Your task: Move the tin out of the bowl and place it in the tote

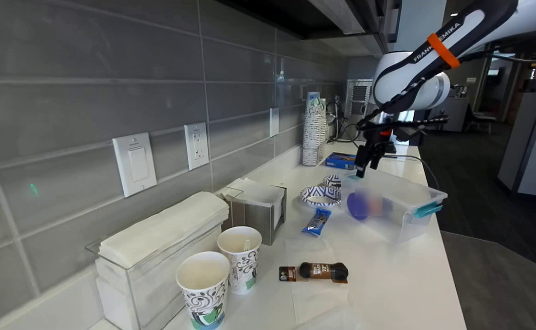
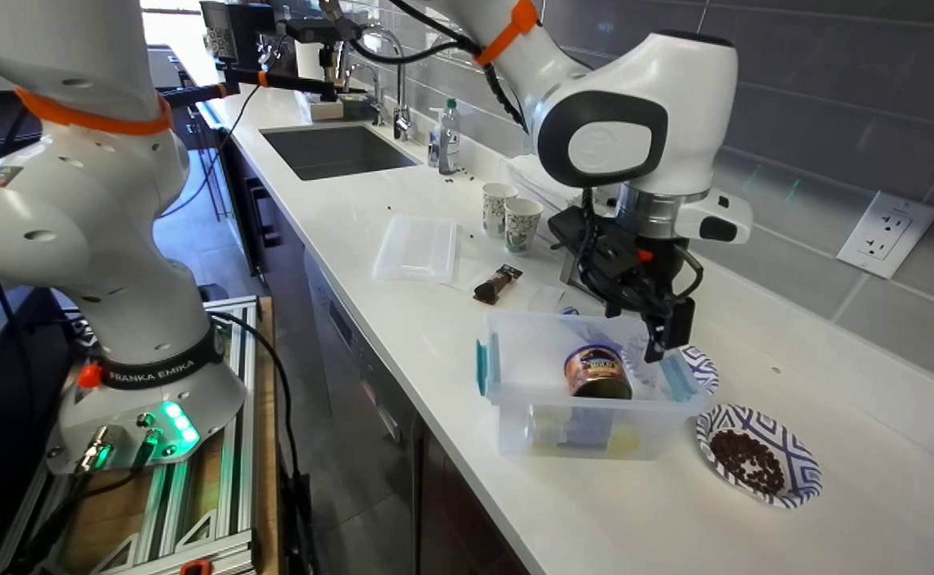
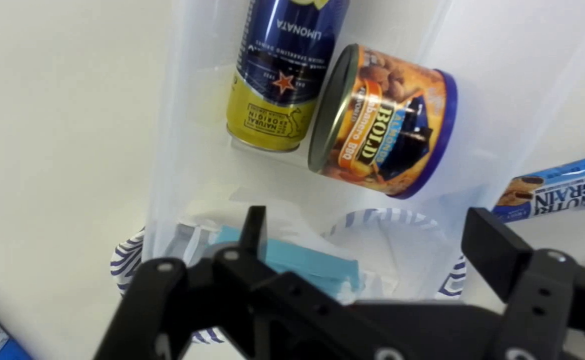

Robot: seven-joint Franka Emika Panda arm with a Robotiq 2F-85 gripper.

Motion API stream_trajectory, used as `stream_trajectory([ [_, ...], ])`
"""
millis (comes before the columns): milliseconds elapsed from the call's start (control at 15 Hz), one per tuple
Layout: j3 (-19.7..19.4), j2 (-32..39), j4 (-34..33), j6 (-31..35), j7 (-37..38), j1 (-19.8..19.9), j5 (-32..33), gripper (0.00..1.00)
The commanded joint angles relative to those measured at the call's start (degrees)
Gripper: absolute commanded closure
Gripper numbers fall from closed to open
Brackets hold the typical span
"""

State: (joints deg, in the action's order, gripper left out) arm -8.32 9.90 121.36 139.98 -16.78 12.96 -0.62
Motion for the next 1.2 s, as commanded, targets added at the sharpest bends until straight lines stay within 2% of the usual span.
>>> stream_trajectory([
  [0, 0.25, -6.84, 1.69, -8.01, 0.99, -1.61, 1.75, 0.0],
  [267, 1.34, -12.49, 1.8, -14.13, -0.28, -3.81, 1.73, 0.0],
  [533, 1.97, -15.12, 0.5, -19.44, -2.52, -5.81, 1.6, 0.0],
  [600, 1.86, -15.32, 0.39, -19.37, -6.34, -6.22, 1.48, 0.0],
  [667, 1.7, -14.41, 0.06, -17.99, -2.29, -6.07, 1.34, 0.0],
  [1133, 1.69, -14.91, 0.09, -18.12, -5.51, -6.5, 1.36, 0.0],
])
